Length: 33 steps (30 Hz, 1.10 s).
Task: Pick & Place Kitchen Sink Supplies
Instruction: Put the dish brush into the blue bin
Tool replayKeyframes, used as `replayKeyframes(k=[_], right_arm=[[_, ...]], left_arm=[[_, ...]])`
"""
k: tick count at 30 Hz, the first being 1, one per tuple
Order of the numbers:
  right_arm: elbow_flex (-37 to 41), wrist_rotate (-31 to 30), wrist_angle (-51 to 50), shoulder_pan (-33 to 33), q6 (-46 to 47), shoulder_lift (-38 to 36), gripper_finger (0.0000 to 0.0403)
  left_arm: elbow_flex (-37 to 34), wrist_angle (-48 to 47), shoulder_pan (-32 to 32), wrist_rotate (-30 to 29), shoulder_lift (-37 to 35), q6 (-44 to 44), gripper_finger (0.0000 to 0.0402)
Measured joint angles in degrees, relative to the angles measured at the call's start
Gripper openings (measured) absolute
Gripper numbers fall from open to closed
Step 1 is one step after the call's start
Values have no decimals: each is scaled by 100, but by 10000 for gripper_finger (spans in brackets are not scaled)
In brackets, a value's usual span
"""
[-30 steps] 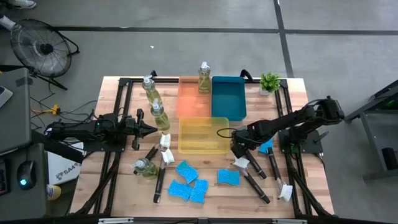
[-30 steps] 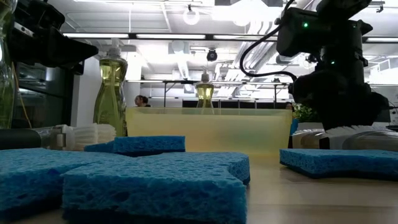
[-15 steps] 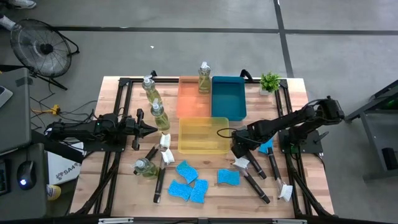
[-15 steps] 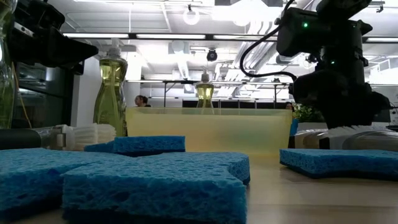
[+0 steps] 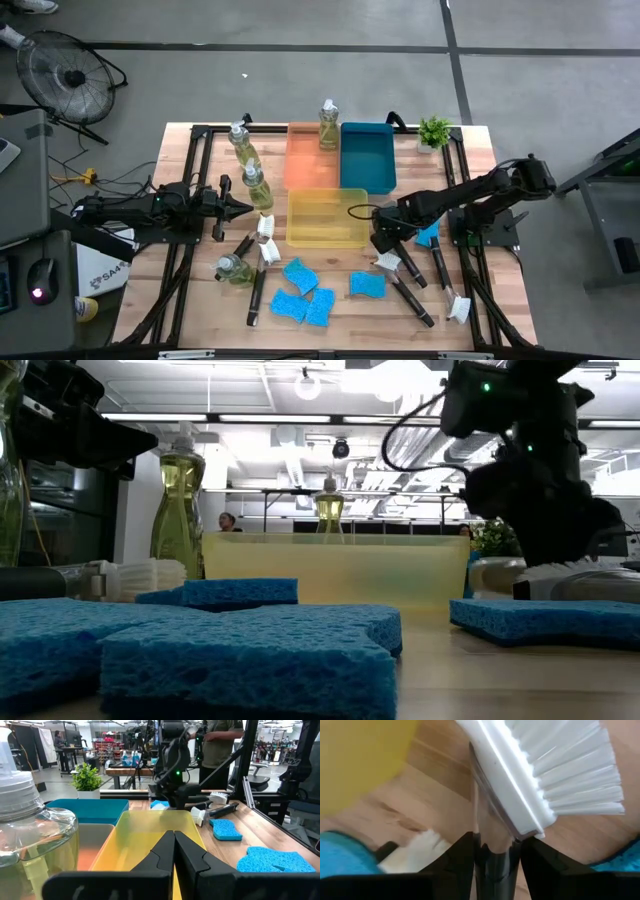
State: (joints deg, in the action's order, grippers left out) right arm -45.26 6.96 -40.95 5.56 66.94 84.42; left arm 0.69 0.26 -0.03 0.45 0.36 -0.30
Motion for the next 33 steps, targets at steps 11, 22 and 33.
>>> replayKeyframes(k=[11, 22, 33], right_arm=[[-1484, -546, -1616, -826, -866, -553, 125], [-2814, -1114, -1958, -2576, -2459, -363, 125], [-3011, -1289, -546, -3779, -3636, 327, 125]], left_arm=[[0, 2, 2, 2, 1, 0, 1], [0, 1, 1, 2, 1, 0, 1], [0, 2, 1, 2, 0, 0, 1]])
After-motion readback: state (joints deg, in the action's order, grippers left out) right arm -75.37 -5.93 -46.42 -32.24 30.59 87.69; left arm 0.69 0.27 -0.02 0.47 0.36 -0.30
